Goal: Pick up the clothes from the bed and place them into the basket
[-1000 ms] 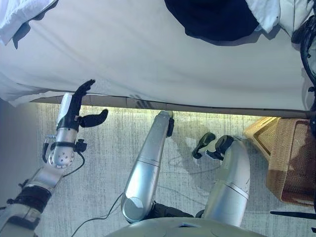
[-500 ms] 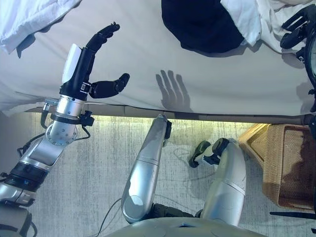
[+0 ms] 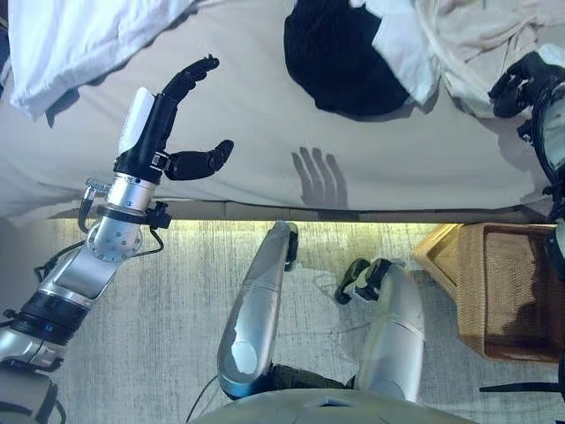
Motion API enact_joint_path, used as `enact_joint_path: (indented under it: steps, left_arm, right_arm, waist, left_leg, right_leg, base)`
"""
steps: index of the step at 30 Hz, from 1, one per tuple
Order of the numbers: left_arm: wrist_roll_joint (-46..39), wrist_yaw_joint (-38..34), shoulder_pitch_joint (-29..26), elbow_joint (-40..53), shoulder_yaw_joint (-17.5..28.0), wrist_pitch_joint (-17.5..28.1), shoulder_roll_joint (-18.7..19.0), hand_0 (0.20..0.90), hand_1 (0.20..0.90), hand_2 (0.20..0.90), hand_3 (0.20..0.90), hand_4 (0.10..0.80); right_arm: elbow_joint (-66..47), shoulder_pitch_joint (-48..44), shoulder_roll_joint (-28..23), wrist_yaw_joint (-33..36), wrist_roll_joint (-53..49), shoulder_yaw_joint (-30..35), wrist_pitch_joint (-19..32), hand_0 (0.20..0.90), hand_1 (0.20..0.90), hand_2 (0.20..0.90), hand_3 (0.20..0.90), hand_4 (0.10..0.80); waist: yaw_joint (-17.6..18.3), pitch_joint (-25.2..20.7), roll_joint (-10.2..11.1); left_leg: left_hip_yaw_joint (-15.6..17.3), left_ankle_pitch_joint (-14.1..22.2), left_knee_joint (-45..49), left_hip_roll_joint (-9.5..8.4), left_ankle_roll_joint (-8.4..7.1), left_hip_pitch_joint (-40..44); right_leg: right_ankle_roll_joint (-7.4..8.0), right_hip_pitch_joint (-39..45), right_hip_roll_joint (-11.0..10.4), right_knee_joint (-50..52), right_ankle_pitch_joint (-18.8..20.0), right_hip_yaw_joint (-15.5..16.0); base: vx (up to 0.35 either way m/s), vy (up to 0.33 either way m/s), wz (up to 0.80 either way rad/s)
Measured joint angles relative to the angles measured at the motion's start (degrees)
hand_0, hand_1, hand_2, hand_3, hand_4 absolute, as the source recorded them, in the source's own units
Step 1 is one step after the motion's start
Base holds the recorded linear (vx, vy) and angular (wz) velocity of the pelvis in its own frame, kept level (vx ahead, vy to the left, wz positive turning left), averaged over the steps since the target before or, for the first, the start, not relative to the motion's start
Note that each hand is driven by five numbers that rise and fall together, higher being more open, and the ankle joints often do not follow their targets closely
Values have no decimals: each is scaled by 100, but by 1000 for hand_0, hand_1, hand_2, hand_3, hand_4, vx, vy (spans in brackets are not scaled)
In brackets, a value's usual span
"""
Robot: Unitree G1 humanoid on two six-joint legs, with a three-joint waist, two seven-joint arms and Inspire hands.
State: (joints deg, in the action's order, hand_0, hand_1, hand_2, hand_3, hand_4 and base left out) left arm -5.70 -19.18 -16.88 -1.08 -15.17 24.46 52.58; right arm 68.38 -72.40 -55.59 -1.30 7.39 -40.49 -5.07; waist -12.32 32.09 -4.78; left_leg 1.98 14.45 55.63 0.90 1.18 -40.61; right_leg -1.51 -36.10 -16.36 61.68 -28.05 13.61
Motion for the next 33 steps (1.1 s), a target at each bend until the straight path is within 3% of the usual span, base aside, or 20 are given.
enact_joint_path:
  steps: [2, 5, 10, 13, 18, 27, 33]
  left_arm:
    - [-7, 46, -11, 33, 20, -88, 4, 900, 900, 900, 900, 800]
    - [-19, 192, 2, 35, 22, -332, -6, 900, 900, 900, 900, 800]
    - [-142, 347, 30, 28, 42, -759, -44, 900, 900, 900, 900, 800]
    - [-142, 396, 26, 25, 124, -845, -47, 900, 900, 900, 900, 800]
    - [-142, 524, 25, 8, 171, -945, -69, 900, 900, 900, 900, 800]
    - [-140, 889, 110, -328, 232, -978, -420, 900, 900, 900, 900, 800]
    - [-125, 966, 146, -767, 225, -975, -632, 900, 900, 900, 900, 800]
  right_arm:
    - [-60, 34, -135, 15, 81, 69, 34, 300, 300, 300, 200, 100]
    - [-104, 161, -321, 48, 77, 497, 78, 300, 300, 300, 200, 100]
    - [-166, 652, -489, 100, -40, 1235, 307, 300, 300, 300, 200, 100]
    - [-222, 851, -619, 88, -140, 1377, 399, 300, 300, 300, 200, 100]
    - [-420, 1084, -834, 31, -815, 1961, 411, 300, 300, 300, 200, 100]
    - [-897, 1492, -848, -289, -2888, 2841, 353, 300, 300, 300, 200, 100]
    - [-1218, 1497, -970, -453, -3771, 2983, 367, 300, 300, 300, 200, 100]
  waist:
    - [37, -19, 79]
    - [82, -33, 183]
    - [54, -72, 350]
    - [113, -168, 513]
    - [190, -294, 588]
    - [422, -672, 672]
    - [657, -1014, 697]
  left_leg:
    - [50, -2, -102, 9, 4, 215]
    - [110, -14, -293, 7, 106, 676]
    - [199, 29, -1055, 90, 81, 1829]
    - [250, 12, -1474, 90, 55, 2320]
    - [326, -54, -2052, 81, 34, 2948]
    - [446, -645, -3641, 61, 8, 3989]
    - [568, -1030, -4627, 61, -12, 4415]
  right_leg:
    - [-3, 208, -4, -141, 3, -7]
    - [-68, 718, 18, -489, 445, 41]
    - [107, 1860, 216, -1437, 734, 172]
    - [136, 2315, 283, -1867, 799, 203]
    - [133, 2871, 342, -2422, 914, 310]
    - [161, 3731, 609, -3775, 1517, 412]
    - [213, 4072, 831, -4754, 1945, 401]
  base:
    - [18, 15, -7]
    - [30, -2, -1]
    - [86, -23, -14]
    - [62, -16, -11]
    - [49, 7, -8]
    - [56, 51, -5]
    - [24, 41, -11]
